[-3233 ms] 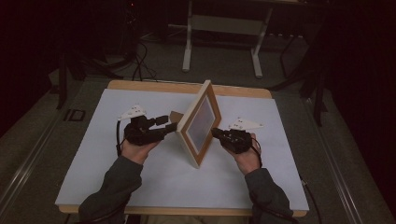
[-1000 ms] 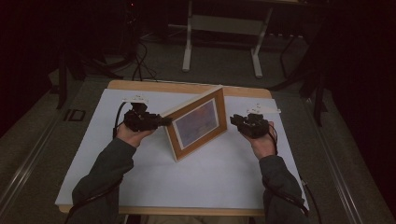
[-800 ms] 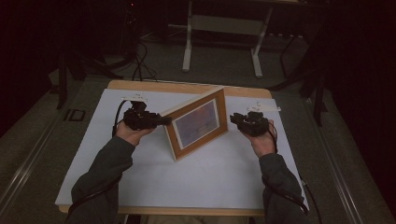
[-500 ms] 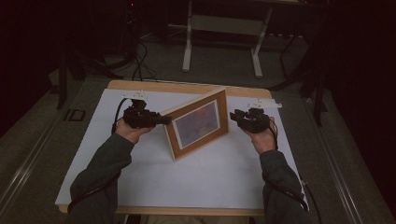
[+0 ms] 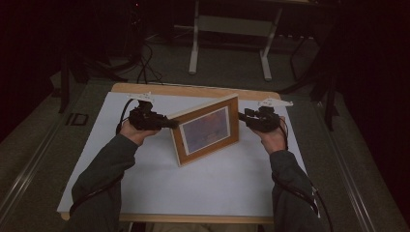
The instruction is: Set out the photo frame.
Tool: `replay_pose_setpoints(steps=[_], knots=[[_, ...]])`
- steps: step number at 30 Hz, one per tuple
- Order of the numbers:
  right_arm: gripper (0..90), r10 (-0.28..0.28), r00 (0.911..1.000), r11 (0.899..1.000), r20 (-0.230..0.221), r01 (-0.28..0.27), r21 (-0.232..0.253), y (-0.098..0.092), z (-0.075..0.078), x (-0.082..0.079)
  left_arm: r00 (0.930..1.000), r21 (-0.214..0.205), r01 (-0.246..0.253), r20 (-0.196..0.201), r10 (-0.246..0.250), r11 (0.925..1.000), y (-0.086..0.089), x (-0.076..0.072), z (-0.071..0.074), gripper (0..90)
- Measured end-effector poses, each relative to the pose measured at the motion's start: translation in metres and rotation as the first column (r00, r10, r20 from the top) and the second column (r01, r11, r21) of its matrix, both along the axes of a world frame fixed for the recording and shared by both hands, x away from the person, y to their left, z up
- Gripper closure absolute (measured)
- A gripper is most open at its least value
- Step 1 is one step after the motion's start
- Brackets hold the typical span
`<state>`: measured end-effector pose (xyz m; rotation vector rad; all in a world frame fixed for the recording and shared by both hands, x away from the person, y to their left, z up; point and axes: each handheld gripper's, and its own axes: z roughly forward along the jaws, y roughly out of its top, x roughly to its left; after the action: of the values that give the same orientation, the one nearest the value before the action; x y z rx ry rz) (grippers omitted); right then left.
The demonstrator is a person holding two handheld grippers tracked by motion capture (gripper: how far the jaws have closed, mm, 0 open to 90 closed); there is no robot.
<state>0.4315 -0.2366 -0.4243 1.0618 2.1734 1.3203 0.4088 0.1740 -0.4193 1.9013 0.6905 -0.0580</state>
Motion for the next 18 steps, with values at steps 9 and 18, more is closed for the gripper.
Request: replay_pose_setpoints(steps=[9,18], knots=[[56.2,0.036,0.9993,0.999,0.0,-0.036,0.012,-0.002,0.006,0.005,0.9991,0.004,0.04,0.011,-0.04,0.9992,-0.002,0.002,0.001,72.5],[50.5,0.082,0.9967,0.997,0.0,-0.081,0.018,-0.003,0.012,0.008,0.9966,0.014,0.077,0.028,-0.077,0.9969,-0.004,0.002,0.003,72.6]])
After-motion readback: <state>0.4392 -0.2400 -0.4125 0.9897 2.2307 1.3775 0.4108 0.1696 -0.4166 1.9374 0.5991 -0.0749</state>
